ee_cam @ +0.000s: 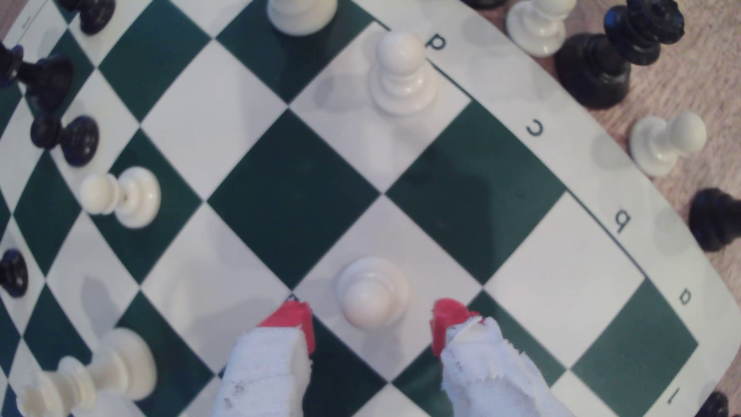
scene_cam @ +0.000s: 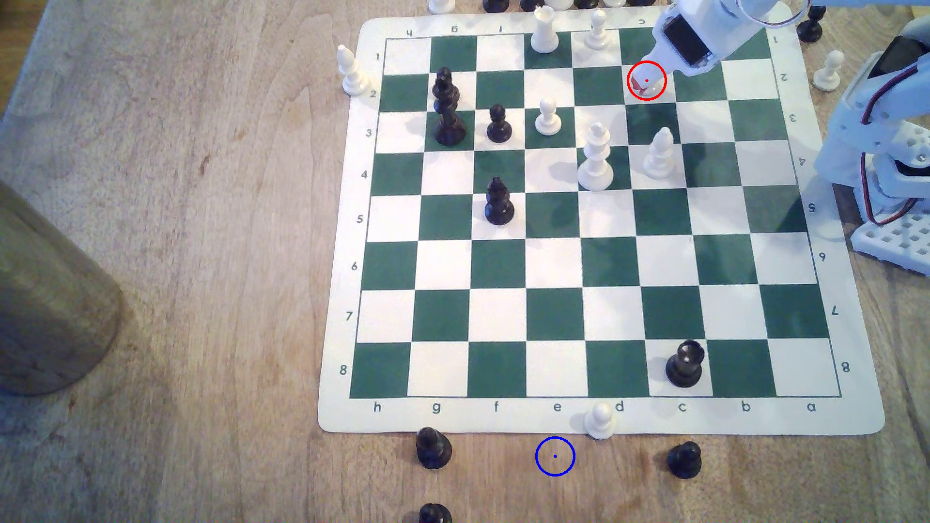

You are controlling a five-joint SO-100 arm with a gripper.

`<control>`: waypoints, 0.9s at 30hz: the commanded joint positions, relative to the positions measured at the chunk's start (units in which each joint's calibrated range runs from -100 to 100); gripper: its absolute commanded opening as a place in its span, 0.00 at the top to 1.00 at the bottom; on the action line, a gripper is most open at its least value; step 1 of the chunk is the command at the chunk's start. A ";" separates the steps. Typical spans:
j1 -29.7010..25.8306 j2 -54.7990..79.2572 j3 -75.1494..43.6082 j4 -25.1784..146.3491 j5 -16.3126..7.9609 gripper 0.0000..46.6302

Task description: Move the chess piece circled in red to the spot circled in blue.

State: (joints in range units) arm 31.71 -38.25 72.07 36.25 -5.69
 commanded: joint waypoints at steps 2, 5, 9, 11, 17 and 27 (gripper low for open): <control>-0.46 1.15 -1.36 -2.92 0.00 0.71; -1.01 1.49 -1.63 -3.49 -0.29 0.72; -1.32 2.00 -1.63 -4.72 -0.44 0.72; -1.40 2.00 -1.63 -5.13 -0.59 0.72; -1.95 2.76 -1.00 -6.69 -0.59 0.73; -1.95 4.72 -0.90 -7.67 -0.34 0.80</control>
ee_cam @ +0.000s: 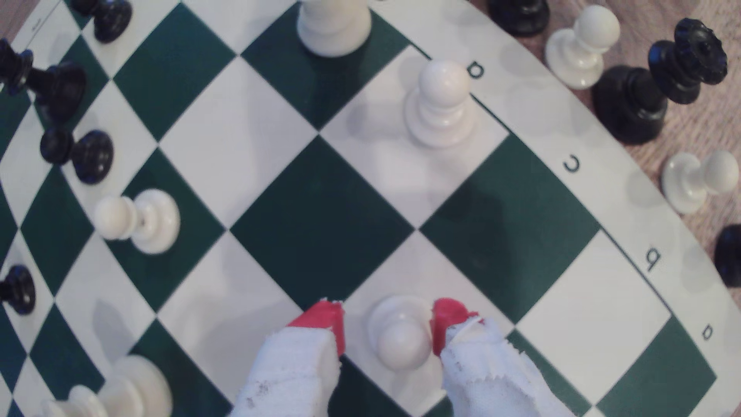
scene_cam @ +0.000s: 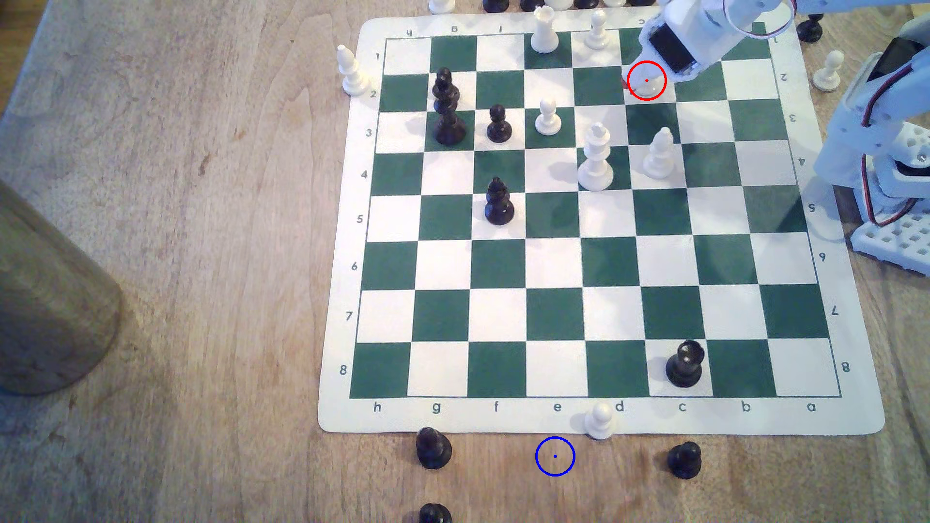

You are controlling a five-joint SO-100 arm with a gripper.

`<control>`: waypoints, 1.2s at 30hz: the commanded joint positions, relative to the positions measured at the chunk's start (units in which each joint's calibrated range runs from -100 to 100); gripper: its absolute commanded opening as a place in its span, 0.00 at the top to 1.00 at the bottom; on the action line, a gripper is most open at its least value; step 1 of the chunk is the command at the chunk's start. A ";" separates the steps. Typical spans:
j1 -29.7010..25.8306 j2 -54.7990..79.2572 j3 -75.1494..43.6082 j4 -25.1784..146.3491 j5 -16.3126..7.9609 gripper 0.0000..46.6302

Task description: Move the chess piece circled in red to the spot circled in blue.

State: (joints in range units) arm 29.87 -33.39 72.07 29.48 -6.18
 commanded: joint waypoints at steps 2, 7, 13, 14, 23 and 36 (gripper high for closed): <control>-0.42 -0.14 -0.81 -0.90 0.15 0.86; -0.81 -0.23 -0.81 -0.90 0.10 0.99; -0.73 -0.65 -0.72 -0.90 0.20 0.99; -0.65 -1.25 -0.72 -0.90 0.29 0.99; -8.71 -23.74 -7.25 19.82 -1.81 1.00; -34.21 -11.94 -30.91 29.73 -7.23 1.00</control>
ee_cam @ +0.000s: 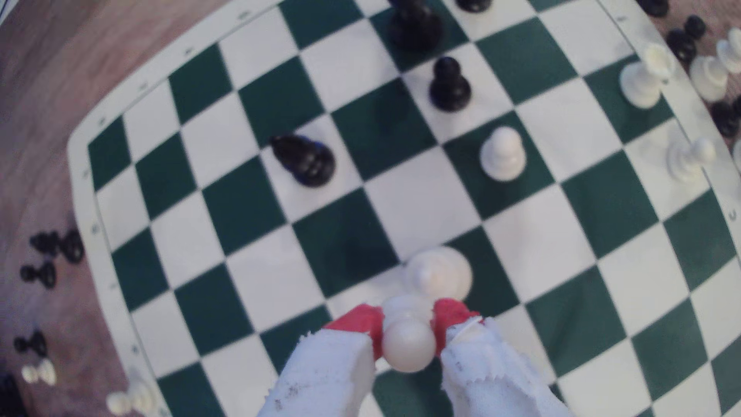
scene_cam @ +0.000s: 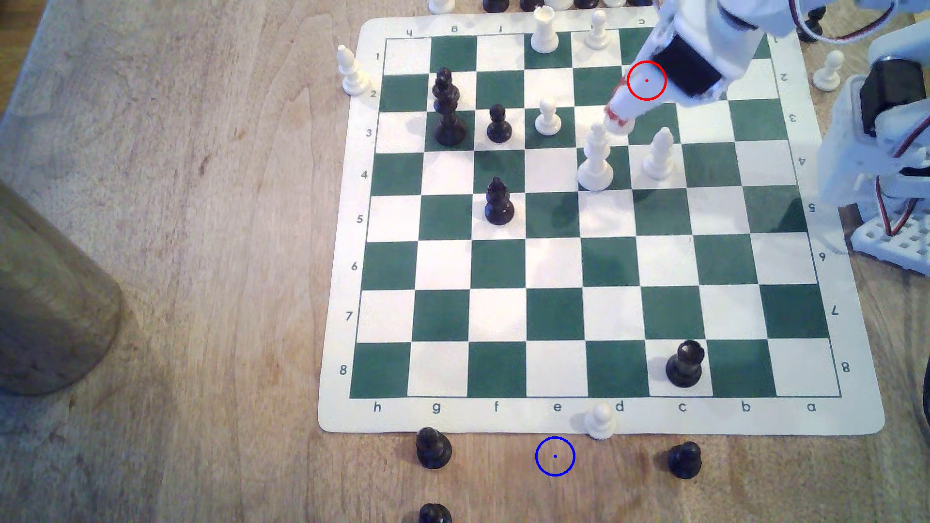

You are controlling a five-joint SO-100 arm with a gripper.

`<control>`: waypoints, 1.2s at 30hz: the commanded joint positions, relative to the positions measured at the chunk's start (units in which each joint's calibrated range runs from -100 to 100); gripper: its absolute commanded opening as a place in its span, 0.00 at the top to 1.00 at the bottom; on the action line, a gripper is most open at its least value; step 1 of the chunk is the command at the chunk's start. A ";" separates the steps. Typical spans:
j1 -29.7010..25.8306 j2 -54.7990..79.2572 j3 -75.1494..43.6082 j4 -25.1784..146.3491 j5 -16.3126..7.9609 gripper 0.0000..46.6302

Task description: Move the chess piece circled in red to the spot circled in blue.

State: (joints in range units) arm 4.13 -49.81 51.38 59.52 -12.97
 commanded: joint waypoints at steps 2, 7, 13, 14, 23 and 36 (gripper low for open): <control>-13.48 8.81 -14.30 -1.21 -0.68 1.00; -22.08 16.11 -21.01 -2.11 -0.73 1.00; -30.06 26.13 -26.54 -3.91 -0.68 1.00; -30.61 27.74 -27.44 -4.32 -0.68 1.00; -32.80 41.24 -40.86 -5.47 -0.68 1.00; -36.00 56.18 -51.11 -7.52 -1.03 1.00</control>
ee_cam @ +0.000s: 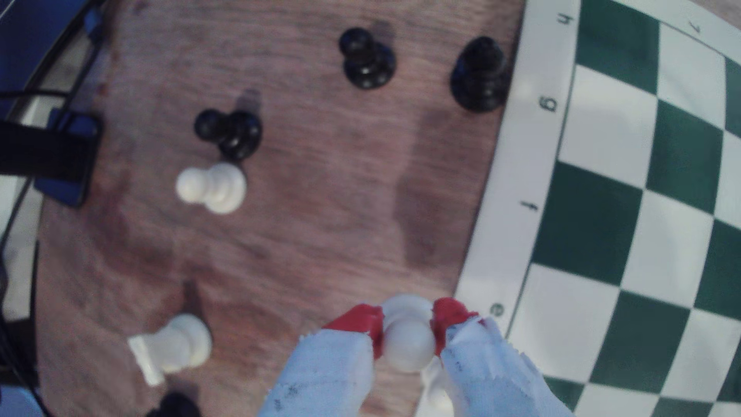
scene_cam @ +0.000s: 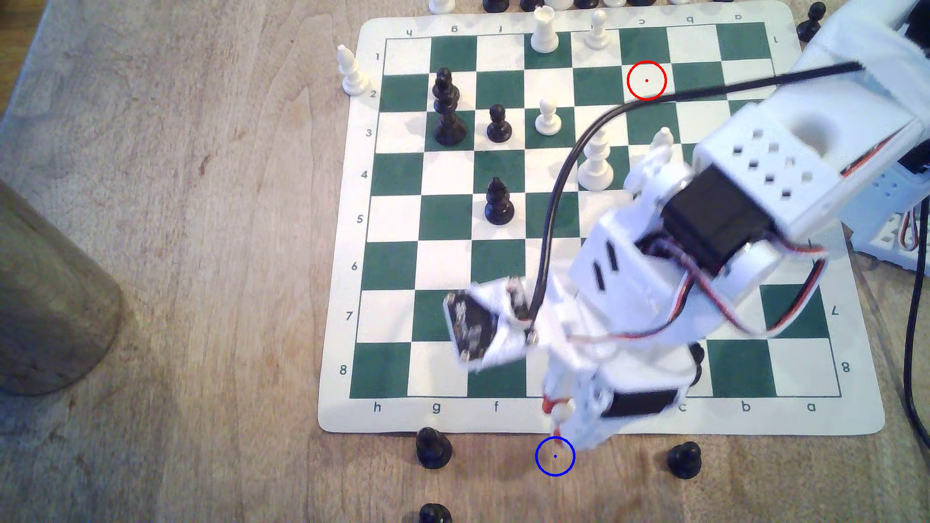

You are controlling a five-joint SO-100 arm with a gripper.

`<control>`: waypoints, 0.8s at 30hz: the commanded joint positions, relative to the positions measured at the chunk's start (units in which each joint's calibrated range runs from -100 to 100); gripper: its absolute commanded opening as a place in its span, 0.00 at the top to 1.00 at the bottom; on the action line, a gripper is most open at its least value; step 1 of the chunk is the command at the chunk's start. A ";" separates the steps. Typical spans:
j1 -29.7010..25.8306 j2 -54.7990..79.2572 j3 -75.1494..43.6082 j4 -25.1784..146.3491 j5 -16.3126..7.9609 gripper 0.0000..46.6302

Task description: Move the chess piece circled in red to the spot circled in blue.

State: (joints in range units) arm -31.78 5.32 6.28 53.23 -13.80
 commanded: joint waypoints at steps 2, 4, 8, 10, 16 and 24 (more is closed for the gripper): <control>-0.09 3.08 -7.37 -1.79 -0.20 1.00; -0.01 4.36 -8.09 -2.04 0.00 1.00; 0.54 6.90 -8.91 -2.69 0.00 1.00; 0.62 7.67 -8.91 -2.94 -0.05 0.99; 0.77 8.52 -9.36 -3.27 0.00 0.99; 0.77 9.28 -9.36 -3.35 -0.15 0.99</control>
State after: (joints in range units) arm -31.27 15.63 2.30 50.60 -13.80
